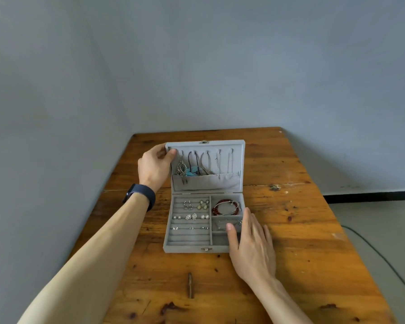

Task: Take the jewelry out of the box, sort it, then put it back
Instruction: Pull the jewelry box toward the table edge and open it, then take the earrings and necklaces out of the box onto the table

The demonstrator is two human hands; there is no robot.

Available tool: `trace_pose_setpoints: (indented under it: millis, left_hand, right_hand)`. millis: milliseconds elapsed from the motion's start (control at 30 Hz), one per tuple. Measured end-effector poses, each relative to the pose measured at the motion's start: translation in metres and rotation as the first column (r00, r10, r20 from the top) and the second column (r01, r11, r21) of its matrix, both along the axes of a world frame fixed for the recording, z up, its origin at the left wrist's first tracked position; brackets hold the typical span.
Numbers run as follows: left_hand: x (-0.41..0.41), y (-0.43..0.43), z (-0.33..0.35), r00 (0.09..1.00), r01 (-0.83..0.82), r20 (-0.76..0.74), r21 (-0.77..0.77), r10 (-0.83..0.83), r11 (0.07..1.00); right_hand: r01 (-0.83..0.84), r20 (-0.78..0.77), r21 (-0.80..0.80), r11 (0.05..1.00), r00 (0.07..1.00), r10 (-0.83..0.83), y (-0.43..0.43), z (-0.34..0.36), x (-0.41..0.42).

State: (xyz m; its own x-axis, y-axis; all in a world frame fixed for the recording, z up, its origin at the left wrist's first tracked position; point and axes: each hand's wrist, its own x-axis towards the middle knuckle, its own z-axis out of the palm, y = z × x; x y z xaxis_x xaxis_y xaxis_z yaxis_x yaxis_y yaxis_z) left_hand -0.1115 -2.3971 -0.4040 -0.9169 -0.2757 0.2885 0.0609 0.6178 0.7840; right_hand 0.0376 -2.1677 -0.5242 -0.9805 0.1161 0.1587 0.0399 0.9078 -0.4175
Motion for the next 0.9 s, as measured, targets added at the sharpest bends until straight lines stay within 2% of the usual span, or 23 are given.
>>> trace_pose_setpoints:
  millis: [300,433,500,567,633,700,900]
  left_hand:
    - [0.01,0.005,0.001,0.993,0.06,0.096,0.036,-0.063,0.998]
    - [0.051,0.003,-0.019,0.979,0.101,0.171,0.088,-0.115,0.991]
    - [0.087,0.001,-0.041,0.976,0.104,0.194,0.003,-0.102,0.995]
    - [0.121,0.001,-0.061,0.977,0.134,0.187,-0.165,-0.102,0.977]
    - [0.144,0.002,-0.08,0.976,0.174,0.184,-0.345,-0.116,0.922]
    - [0.159,0.004,-0.096,0.968,0.208,0.225,-0.46,-0.113,0.863]
    - [0.168,0.006,-0.116,0.962,0.201,0.261,-0.468,-0.083,0.861]
  right_hand:
    - [0.004,0.01,-0.021,1.0,1.0,-0.004,0.0,0.003,0.002]
    - [-0.014,0.066,-0.054,0.998,0.998,0.018,0.005,0.009,0.003]
    - [-0.031,0.065,-0.067,0.997,0.997,0.035,0.008,0.016,0.004]
    - [-0.054,0.036,-0.095,0.994,0.998,0.058,0.008,0.029,0.002]
    - [-0.102,-0.018,-0.098,0.99,0.995,0.101,0.003,0.043,-0.003]
    - [-0.152,-0.066,-0.112,0.982,0.987,0.145,-0.006,0.057,-0.009]
    - [-0.224,-0.106,-0.207,0.952,0.973,0.206,-0.04,0.094,-0.05]
